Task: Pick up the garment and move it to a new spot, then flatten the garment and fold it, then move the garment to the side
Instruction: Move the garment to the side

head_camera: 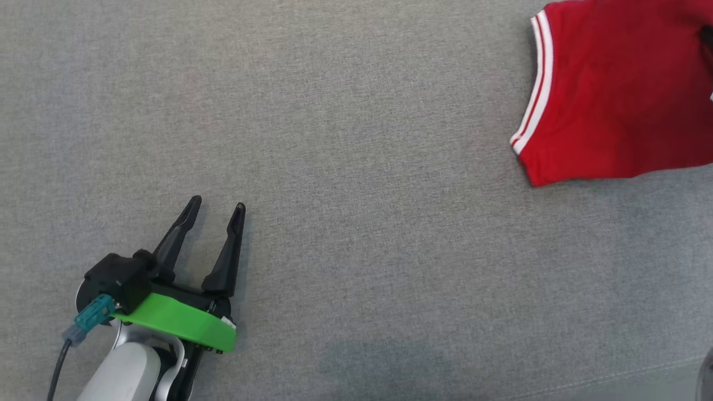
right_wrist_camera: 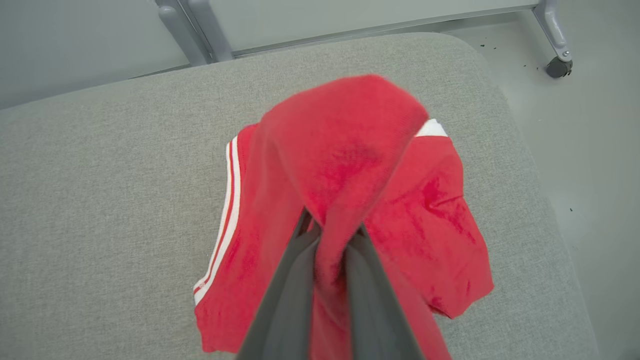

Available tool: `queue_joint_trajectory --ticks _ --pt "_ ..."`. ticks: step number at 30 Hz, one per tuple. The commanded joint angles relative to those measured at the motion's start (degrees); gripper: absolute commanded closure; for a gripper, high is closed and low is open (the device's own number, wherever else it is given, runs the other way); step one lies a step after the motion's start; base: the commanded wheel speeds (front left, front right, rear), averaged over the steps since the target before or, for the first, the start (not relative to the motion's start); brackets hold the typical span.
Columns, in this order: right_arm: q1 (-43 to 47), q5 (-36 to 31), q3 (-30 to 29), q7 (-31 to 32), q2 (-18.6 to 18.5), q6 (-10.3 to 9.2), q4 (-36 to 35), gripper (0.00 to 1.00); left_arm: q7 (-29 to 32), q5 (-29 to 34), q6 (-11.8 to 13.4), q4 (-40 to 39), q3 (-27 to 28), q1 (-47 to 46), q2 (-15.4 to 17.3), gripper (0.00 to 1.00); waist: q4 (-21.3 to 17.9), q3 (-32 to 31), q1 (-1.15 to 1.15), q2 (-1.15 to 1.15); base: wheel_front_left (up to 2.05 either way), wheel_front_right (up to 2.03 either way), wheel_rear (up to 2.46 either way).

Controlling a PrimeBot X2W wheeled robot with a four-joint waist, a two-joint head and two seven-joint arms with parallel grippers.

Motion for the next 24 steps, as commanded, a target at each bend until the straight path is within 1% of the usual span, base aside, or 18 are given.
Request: queue_joint_trajectory --ticks 1,3,6,10,13,15,16,17,18,19,20,21,24 --pt "-1.5 -0.4 -0.4 0.5 -0.7 0.02 0.2 1.00 0.0 0.5 0.2 -0.1 0.2 -0.9 0.6 0.00 1.3 0.8 -0.01 0.49 0.00 0.00 0.00" --pt "-3.2 -1.4 -1.9 1.7 -1.8 0.02 1.0 1.00 -0.1 0.7 0.2 -0.2 0.1 -1.2 0.7 0.00 2.5 1.1 -0.01 0.49 0.00 0.00 0.00" --pt "-4.6 -3.6 -3.2 3.8 -4.6 0.02 2.9 1.00 0.0 0.6 0.1 -0.2 0.0 -1.3 0.7 0.00 4.3 1.6 -0.01 0.49 0.00 0.00 0.00" --pt "-4.1 -7.6 -4.5 4.4 -7.9 0.02 6.0 1.00 0.0 0.4 -0.2 0.4 -0.6 -1.3 0.4 0.00 7.0 1.5 -0.01 0.49 0.00 0.00 0.00" --pt "-3.0 -10.2 -4.4 1.8 -11.0 0.01 8.4 1.00 0.0 0.4 -0.4 0.7 -1.1 -1.2 0.0 0.00 8.7 1.5 -0.01 0.49 0.00 0.00 0.00" --pt "-2.4 -11.3 -4.8 -2.2 -12.2 0.01 10.1 0.89 0.0 0.4 -0.6 1.1 -1.6 -0.9 -0.1 0.00 9.8 1.4 -0.01 0.49 0.00 0.00 0.00" --pt "-2.2 -11.8 -5.0 -4.6 -12.4 0.01 11.0 0.95 0.0 0.5 -0.6 1.2 -1.8 -0.8 -0.2 0.00 10.3 1.3 -0.01 0.49 0.00 0.00 0.00" --pt "-2.2 -12.6 -5.6 -7.8 -12.7 0.00 11.7 0.90 0.0 0.4 -0.6 1.4 -1.9 -0.7 -0.4 0.00 10.7 1.2 -0.01 0.49 0.00 0.00 0.00" --pt "-2.1 -13.6 -6.2 -11.0 -13.1 0.00 12.4 0.66 -0.1 0.3 -0.5 1.5 -2.0 -0.7 -0.6 0.00 11.1 1.2 -0.01 0.49 0.00 0.00 0.00" --pt "-1.5 -14.8 -7.1 -14.0 -13.1 0.00 13.6 0.64 -0.2 0.2 -0.5 1.6 -2.1 -0.8 -0.9 0.00 11.5 1.1 -0.01 0.49 0.00 0.00 0.00" --pt "-0.9 -16.3 -8.0 -16.2 -12.7 0.00 15.0 0.37 -0.3 0.1 -0.3 1.8 -2.2 -0.7 -1.1 0.00 11.7 1.0 -0.01 0.49 0.00 0.00 0.00" --pt "-0.2 -17.6 -8.9 -17.4 -12.0 0.00 16.6 0.00 -0.4 0.0 -0.2 2.0 -2.2 -0.6 -1.3 0.00 11.8 0.8 -0.01 0.49 0.00 0.00 0.00" --pt "0.7 -20.4 -10.5 -18.7 -11.5 -0.03 19.6 0.00 -0.5 -0.4 0.0 2.3 -2.2 0.1 -1.6 0.00 12.0 0.2 -0.01 0.49 0.00 0.00 0.00"
